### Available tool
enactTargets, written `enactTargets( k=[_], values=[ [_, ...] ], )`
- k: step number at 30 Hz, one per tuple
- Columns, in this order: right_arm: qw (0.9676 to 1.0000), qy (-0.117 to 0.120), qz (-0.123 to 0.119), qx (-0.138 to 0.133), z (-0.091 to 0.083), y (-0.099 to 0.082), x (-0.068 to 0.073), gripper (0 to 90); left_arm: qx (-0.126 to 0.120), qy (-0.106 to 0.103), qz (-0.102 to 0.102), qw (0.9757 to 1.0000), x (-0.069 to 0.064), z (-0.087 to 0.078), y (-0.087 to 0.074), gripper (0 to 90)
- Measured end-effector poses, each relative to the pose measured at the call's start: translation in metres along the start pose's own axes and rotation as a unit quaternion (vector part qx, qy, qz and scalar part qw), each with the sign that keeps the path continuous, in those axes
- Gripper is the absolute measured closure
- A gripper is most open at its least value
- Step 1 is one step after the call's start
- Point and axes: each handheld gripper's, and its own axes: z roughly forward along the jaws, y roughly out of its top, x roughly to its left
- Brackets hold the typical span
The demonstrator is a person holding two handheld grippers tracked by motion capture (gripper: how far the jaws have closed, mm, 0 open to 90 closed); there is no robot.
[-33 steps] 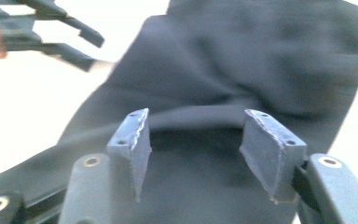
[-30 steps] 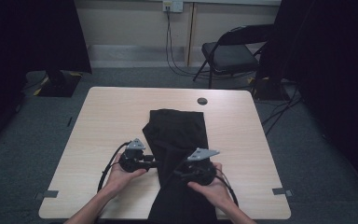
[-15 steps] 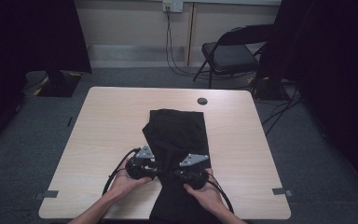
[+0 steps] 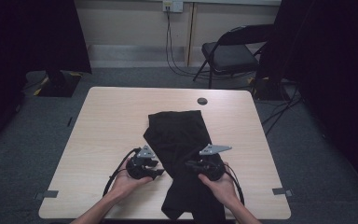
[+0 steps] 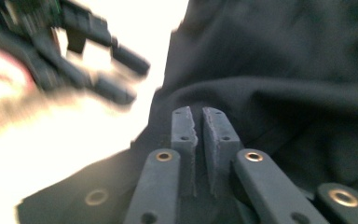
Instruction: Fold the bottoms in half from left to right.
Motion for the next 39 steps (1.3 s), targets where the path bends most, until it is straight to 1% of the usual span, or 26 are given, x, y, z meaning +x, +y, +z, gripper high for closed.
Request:
enactTargets(
  k=[3,5,6,7,9,10,12,13,14,16,17,19,21,22,23,24,25,28,30,31,32,33,36,37,38,39],
  values=[
    [0.9986,0.006,-0.020,0.049,0.019,-0.013,0.009,79.1,-0.019,-0.010,-0.010,0.9997,0.002,-0.006,0.004,57.6],
    [0.9981,0.004,-0.031,0.053,0.019,-0.012,0.012,71.3,-0.031,-0.005,-0.007,0.9995,0.007,-0.015,0.012,58.9],
    [0.9981,0.004,-0.031,0.053,0.019,-0.012,0.012,71.3,-0.031,-0.005,-0.007,0.9995,0.007,-0.015,0.012,58.9],
    [0.9988,0.003,-0.033,0.035,0.010,-0.005,0.011,66.1,-0.049,0.006,-0.023,0.9985,0.016,-0.022,0.017,58.9],
    [0.9992,0.001,-0.032,0.022,0.004,0.000,0.010,63.8,-0.052,0.011,-0.027,0.9982,0.022,-0.024,0.018,58.8],
    [0.9996,-0.010,-0.024,-0.011,-0.008,0.010,0.003,58.8,-0.060,0.017,-0.035,0.9975,0.028,-0.026,0.020,57.9],
    [0.9996,-0.013,-0.019,-0.019,-0.012,0.014,0.000,58.1,-0.071,0.022,-0.065,0.9951,0.042,-0.027,0.022,57.0],
    [0.9991,-0.021,-0.013,-0.034,-0.017,0.020,-0.007,57.0,-0.068,0.030,-0.067,0.9949,0.048,-0.026,0.025,56.1],
    [0.9979,-0.040,-0.005,-0.051,-0.019,0.030,-0.019,52.5,-0.082,0.040,-0.083,0.9924,0.058,-0.025,0.028,55.4],
    [0.9971,-0.051,-0.007,-0.055,-0.018,0.035,-0.024,50.4,-0.086,0.036,-0.091,0.9915,0.064,-0.023,0.033,54.8],
    [0.9957,-0.072,-0.017,-0.057,-0.013,0.043,-0.033,47.1,-0.091,0.045,-0.087,0.9911,0.067,-0.019,0.037,53.3],
    [0.9950,-0.083,-0.012,-0.054,-0.003,0.054,-0.050,41.1,-0.087,0.055,-0.075,0.9919,0.074,-0.011,0.046,50.1],
    [0.9928,-0.110,-0.008,-0.045,0.020,0.071,-0.079,34.3,-0.090,0.053,-0.084,0.9910,0.085,0.002,0.058,43.6],
    [0.9928,-0.110,-0.008,-0.045,0.020,0.071,-0.079,34.3,-0.090,0.053,-0.084,0.9910,0.085,0.002,0.058,41.3],
    [0.9931,-0.110,0.008,-0.040,0.032,0.076,-0.093,30.3,-0.085,0.055,-0.085,0.9912,0.088,0.008,0.060,40.1],
    [0.9933,-0.110,0.010,-0.033,0.037,0.076,-0.097,29.8,-0.069,0.050,-0.083,0.9928,0.092,0.018,0.063,39.3],
    [0.9933,-0.110,0.010,-0.033,0.037,0.076,-0.097,29.8,-0.069,0.050,-0.083,0.9928,0.092,0.018,0.063,38.6],
    [0.9933,-0.114,0.018,-0.001,0.062,0.070,-0.110,28.7,-0.059,0.053,-0.091,0.9927,0.093,0.039,0.063,38.9],
    [0.9940,-0.106,0.026,0.008,0.068,0.066,-0.113,29.9,-0.047,0.062,-0.086,0.9932,0.093,0.043,0.062,43.6],
    [0.9934,-0.113,0.023,0.008,0.077,0.059,-0.113,44.7,-0.046,0.066,-0.090,0.9928,0.094,0.046,0.059,56.4],
    [0.9934,-0.113,0.023,0.008,0.077,0.059,-0.113,44.7,-0.046,0.066,-0.090,0.9928,0.094,0.046,0.059,62.1],
    [0.9947,-0.100,0.023,-0.004,0.073,0.063,-0.108,67.6,-0.067,0.065,-0.097,0.9909,0.095,0.039,0.061,69.5],
    [0.9948,-0.099,0.010,-0.021,0.062,0.075,-0.101,75.1,-0.080,0.067,-0.090,0.9904,0.096,0.030,0.068,75.8],
    [0.9945,-0.100,0.005,-0.032,0.056,0.080,-0.098,75.1,-0.104,0.064,-0.087,0.9887,0.095,0.014,0.081,76.2],
    [0.9941,-0.100,0.006,-0.043,0.048,0.087,-0.096,75.0,-0.104,0.064,-0.087,0.9887,0.095,0.014,0.081,76.5],
    [0.9939,-0.099,0.005,-0.048,0.044,0.092,-0.094,74.9,-0.121,0.066,-0.076,0.9875,0.092,-0.001,0.095,76.7]
  ],
)
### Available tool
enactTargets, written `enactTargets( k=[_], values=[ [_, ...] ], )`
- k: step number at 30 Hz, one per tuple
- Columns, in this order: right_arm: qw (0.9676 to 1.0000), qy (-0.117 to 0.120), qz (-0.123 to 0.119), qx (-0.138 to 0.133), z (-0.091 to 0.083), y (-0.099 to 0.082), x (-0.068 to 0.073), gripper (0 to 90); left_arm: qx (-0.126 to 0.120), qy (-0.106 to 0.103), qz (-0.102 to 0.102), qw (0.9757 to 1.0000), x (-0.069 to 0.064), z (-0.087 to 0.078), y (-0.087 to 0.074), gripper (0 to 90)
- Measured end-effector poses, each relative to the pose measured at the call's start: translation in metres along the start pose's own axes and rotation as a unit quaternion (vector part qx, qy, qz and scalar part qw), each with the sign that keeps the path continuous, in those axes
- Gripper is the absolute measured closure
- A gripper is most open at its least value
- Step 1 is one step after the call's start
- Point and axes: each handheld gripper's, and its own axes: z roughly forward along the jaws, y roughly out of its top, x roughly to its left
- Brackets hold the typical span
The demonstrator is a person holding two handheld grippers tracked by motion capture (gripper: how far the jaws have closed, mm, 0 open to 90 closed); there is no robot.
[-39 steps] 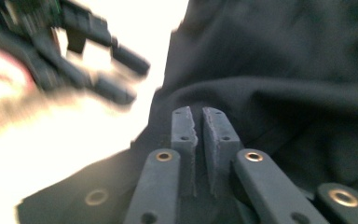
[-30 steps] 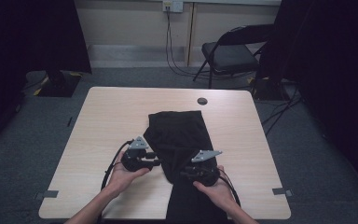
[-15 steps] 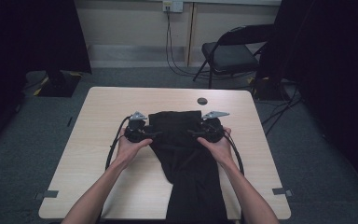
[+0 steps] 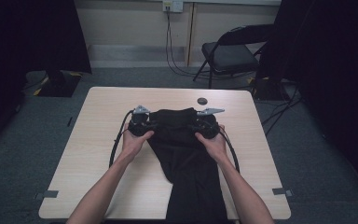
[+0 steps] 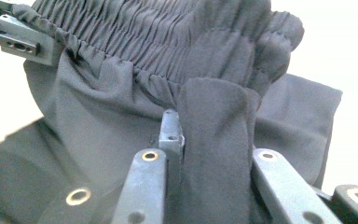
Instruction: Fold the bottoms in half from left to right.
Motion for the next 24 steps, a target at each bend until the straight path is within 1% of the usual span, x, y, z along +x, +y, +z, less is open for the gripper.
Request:
enactTargets(
  k=[1,2,3,4,5,6,7,8,9,10,11,12,13,14,15,16,17,18,19,20,21,22,23,24],
  values=[
    [0.9999,-0.003,-0.009,-0.006,-0.007,0.009,0.002,74.8,-0.010,-0.002,0.002,1.0000,-0.002,-0.006,0.008,76.8],
    [0.9999,-0.003,-0.009,-0.006,-0.007,0.009,0.002,74.8,-0.010,-0.002,0.002,1.0000,-0.002,-0.006,0.008,76.8],
    [0.9998,-0.004,-0.012,-0.013,-0.013,0.016,0.004,74.7,-0.018,0.000,0.008,0.9998,-0.005,-0.013,0.016,76.8],
    [0.9996,0.000,-0.012,-0.025,-0.020,0.023,0.005,75.0,-0.032,-0.002,0.007,0.9995,-0.007,-0.021,0.023,76.8],
    [0.9993,0.006,-0.008,-0.036,-0.027,0.030,0.006,76.0,-0.047,-0.010,0.003,0.9988,-0.009,-0.030,0.032,76.8],
    [0.9985,0.014,-0.014,-0.052,-0.041,0.042,0.010,77.3,-0.061,-0.013,0.015,0.9980,-0.015,-0.043,0.043,76.9],
    [0.9979,0.016,-0.019,-0.059,-0.046,0.047,0.011,77.5,-0.073,-0.017,0.019,0.9970,-0.019,-0.052,0.050,76.9],
    [0.9979,0.016,-0.019,-0.059,-0.046,0.047,0.011,77.5,-0.073,-0.017,0.019,0.9970,-0.019,-0.052,0.050,76.9],
    [0.9971,0.021,-0.021,-0.070,-0.055,0.053,0.014,77.5,-0.089,-0.026,0.021,0.9955,-0.024,-0.064,0.057,76.9],
    [0.9946,0.030,-0.030,-0.095,-0.075,0.066,0.019,77.5,-0.107,-0.034,0.029,0.9933,-0.033,-0.079,0.066,76.8],
    [0.9946,0.030,-0.030,-0.095,-0.075,0.066,0.019,77.5,-0.107,-0.034,0.029,0.9933,-0.033,-0.079,0.066,76.8],
    [0.9917,0.039,-0.038,-0.117,-0.096,0.074,0.025,77.5,-0.118,-0.044,0.029,0.9916,-0.041,-0.091,0.071,76.7],
    [0.9905,0.045,-0.039,-0.124,-0.104,0.075,0.027,77.5,-0.125,-0.053,0.029,0.9903,-0.046,-0.098,0.072,76.6],
    [0.9905,0.045,-0.039,-0.124,-0.104,0.075,0.027,77.5,-0.133,-0.062,0.033,0.9887,-0.052,-0.105,0.072,76.6],
    [0.9894,0.053,-0.041,-0.129,-0.114,0.075,0.030,77.3,-0.134,-0.068,0.037,0.9879,-0.061,-0.113,0.069,76.5],
    [0.9882,0.063,-0.052,-0.129,-0.133,0.067,0.038,77.1,-0.127,-0.079,0.045,0.9877,-0.072,-0.120,0.059,76.4],
    [0.9882,0.063,-0.052,-0.129,-0.133,0.067,0.038,77.1,-0.127,-0.079,0.045,0.9877,-0.072,-0.120,0.059,76.1],
    [0.9886,0.065,-0.056,-0.124,-0.137,0.062,0.041,76.9,-0.116,-0.085,0.052,0.9882,-0.080,-0.121,0.045,76.1],
    [0.9898,0.070,-0.056,-0.111,-0.140,0.050,0.044,76.9,-0.107,-0.093,0.048,0.9887,-0.085,-0.119,0.031,75.9],
    [0.9905,0.077,-0.052,-0.102,-0.142,0.037,0.046,76.9,-0.090,-0.101,0.046,0.9897,-0.088,-0.115,0.016,75.9],
    [0.9922,0.084,-0.048,-0.078,-0.141,0.008,0.050,77.1,-0.063,-0.110,0.032,0.9914,-0.093,-0.106,-0.011,75.8],
    [0.9927,0.089,-0.043,-0.069,-0.138,-0.004,0.050,77.3,-0.042,-0.116,0.025,0.9921,-0.096,-0.098,-0.024,75.8],
    [0.9939,0.089,-0.037,-0.053,-0.133,-0.020,0.051,77.5,-0.024,-0.118,0.025,0.9924,-0.099,-0.091,-0.036,75.8],
    [0.9939,0.089,-0.037,-0.053,-0.133,-0.020,0.051,77.5,-0.024,-0.118,0.025,0.9924,-0.099,-0.091,-0.036,75.7]
  ],
)
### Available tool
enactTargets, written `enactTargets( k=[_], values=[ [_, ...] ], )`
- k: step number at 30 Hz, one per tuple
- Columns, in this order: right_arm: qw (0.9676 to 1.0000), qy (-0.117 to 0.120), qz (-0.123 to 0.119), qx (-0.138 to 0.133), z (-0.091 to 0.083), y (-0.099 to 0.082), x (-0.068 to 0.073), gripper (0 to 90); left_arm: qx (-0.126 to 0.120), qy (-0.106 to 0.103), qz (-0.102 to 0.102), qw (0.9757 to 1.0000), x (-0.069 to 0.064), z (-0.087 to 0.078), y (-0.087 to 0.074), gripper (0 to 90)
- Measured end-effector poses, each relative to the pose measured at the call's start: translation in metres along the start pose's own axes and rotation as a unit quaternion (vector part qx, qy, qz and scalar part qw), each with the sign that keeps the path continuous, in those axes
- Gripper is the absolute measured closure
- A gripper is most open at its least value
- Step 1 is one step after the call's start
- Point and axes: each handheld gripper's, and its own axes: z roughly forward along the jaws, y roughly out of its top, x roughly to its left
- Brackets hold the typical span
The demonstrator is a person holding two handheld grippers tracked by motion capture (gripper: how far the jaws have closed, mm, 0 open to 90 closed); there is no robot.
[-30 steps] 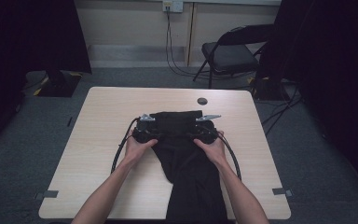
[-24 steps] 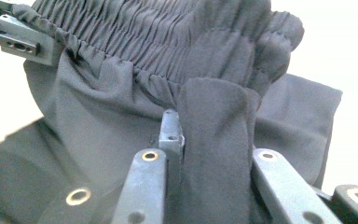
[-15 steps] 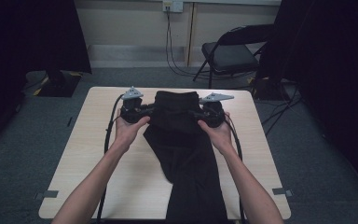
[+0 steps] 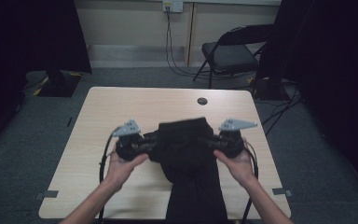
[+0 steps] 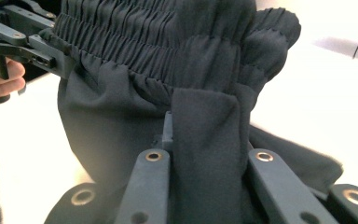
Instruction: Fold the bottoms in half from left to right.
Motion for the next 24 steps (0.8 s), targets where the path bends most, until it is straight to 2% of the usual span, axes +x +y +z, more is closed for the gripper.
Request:
enactTargets(
  k=[1,2,3,4,5,6,8,10,11,12,13,14,15,16,17,18,19,20,21,23,24],
  values=[
    [0.9998,-0.003,0.008,0.018,0.004,-0.017,0.001,77.8,0.020,-0.007,-0.002,0.9998,-0.001,0.010,-0.015,75.7],
    [0.9990,-0.001,0.028,0.035,0.010,-0.038,0.001,78.0,0.044,-0.010,-0.004,0.9990,0.000,0.019,-0.026,75.7],
    [0.9980,0.001,0.032,0.055,0.015,-0.053,0.002,77.9,0.068,-0.008,-0.003,0.9977,0.001,0.026,-0.036,75.7],
    [0.9970,0.000,0.030,0.071,0.019,-0.066,0.003,77.9,0.078,-0.010,-0.003,0.9969,0.002,0.030,-0.042,75.6],
    [0.9946,0.005,0.043,0.094,0.026,-0.087,0.003,77.8,0.108,-0.004,-0.003,0.9942,0.007,0.040,-0.055,75.2],
    [0.9936,0.004,0.041,0.106,0.029,-0.091,0.003,77.6,0.121,0.004,0.001,0.9926,0.011,0.045,-0.060,75.0],
    [0.9915,-0.003,0.028,0.127,0.040,-0.098,0.003,76.7,0.136,0.029,-0.005,0.9903,0.023,0.054,-0.065,74.4],
    [0.9903,0.001,0.028,0.136,0.053,-0.100,0.000,75.7,0.139,0.051,-0.005,0.9889,0.033,0.059,-0.066,73.1],
    [0.9905,0.003,0.031,0.134,0.057,-0.099,-0.001,75.9,0.144,0.067,-0.004,0.9872,0.040,0.061,-0.065,72.2],
    [0.9909,0.005,0.032,0.130,0.064,-0.096,-0.002,76.0,0.142,0.078,-0.007,0.9867,0.047,0.063,-0.064,71.8],
    [0.9909,0.005,0.032,0.130,0.064,-0.096,-0.002,76.0,0.142,0.078,-0.007,0.9867,0.047,0.063,-0.064,71.4],
    [0.9916,-0.006,0.027,0.127,0.081,-0.087,-0.006,76.1,0.132,0.103,-0.017,0.9858,0.065,0.065,-0.060,71.2],
    [0.9920,-0.009,0.027,0.123,0.087,-0.084,-0.008,76.2,0.126,0.114,-0.024,0.9852,0.074,0.067,-0.058,71.0],
    [0.9925,-0.012,0.027,0.118,0.096,-0.080,-0.011,76.3,0.126,0.114,-0.024,0.9852,0.074,0.067,-0.058,70.9],
    [0.9925,-0.012,0.027,0.118,0.096,-0.080,-0.011,76.3,0.113,0.128,-0.033,0.9848,0.084,0.068,-0.056,70.9],
    [0.9934,-0.023,0.029,0.109,0.114,-0.071,-0.019,76.7,0.104,0.142,-0.041,0.9836,0.096,0.070,-0.053,70.5],
    [0.9934,-0.023,0.029,0.109,0.114,-0.071,-0.019,76.7,0.104,0.142,-0.041,0.9836,0.096,0.070,-0.053,69.9],
    [0.9941,-0.035,0.036,0.097,0.127,-0.064,-0.028,77.1,0.099,0.159,-0.048,0.9811,0.106,0.072,-0.050,68.9],
    [0.9940,-0.038,0.033,0.097,0.132,-0.061,-0.031,77.1,0.102,0.161,-0.049,0.9805,0.110,0.072,-0.047,68.0],
    [0.9923,-0.061,0.017,0.106,0.142,-0.053,-0.033,76.5,0.088,0.158,-0.068,0.9812,0.115,0.069,-0.045,61.5],
    [0.9909,-0.074,0.013,0.111,0.147,-0.048,-0.032,75.7,0.088,0.158,-0.068,0.9812,0.115,0.069,-0.045,58.2]
  ],
)
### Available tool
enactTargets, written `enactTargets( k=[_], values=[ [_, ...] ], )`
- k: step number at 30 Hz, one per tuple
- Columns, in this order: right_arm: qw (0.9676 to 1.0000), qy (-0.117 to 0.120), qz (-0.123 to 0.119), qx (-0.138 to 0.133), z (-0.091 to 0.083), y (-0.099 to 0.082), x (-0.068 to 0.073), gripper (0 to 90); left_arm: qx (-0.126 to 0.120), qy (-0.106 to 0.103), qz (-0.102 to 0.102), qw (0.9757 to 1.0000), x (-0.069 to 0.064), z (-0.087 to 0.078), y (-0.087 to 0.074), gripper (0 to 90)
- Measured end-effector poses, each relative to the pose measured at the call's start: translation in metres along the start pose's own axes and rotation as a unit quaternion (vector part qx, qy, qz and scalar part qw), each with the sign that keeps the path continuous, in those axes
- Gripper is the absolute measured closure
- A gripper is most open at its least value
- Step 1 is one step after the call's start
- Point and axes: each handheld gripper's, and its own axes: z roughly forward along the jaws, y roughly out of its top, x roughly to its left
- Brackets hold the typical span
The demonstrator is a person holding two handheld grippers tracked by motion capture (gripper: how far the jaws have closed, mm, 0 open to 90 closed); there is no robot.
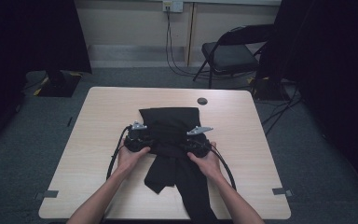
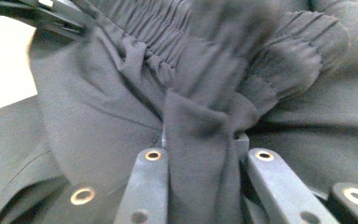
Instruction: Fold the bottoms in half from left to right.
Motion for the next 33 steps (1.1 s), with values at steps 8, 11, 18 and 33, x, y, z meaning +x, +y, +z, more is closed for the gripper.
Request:
enactTargets(
  k=[8,11,18,33],
  values=[
    [0.9998,-0.015,-0.008,-0.013,-0.022,0.006,0.005,49.8,-0.032,-0.034,0.030,0.9984,-0.015,-0.049,0.003,45.9],
    [0.9987,-0.023,-0.002,-0.046,-0.066,-0.003,0.004,45.3,-0.035,-0.064,0.059,0.9956,-0.038,-0.068,-0.003,47.5],
    [0.9991,-0.004,0.029,-0.031,-0.116,-0.049,0.008,44.9,-0.003,-0.173,0.093,0.9806,-0.091,-0.063,-0.027,57.9],
    [0.9989,-0.025,-0.013,0.036,-0.092,-0.084,0.016,38.1,0.044,-0.189,0.176,0.9652,-0.150,-0.016,-0.056,58.4]
  ],
)
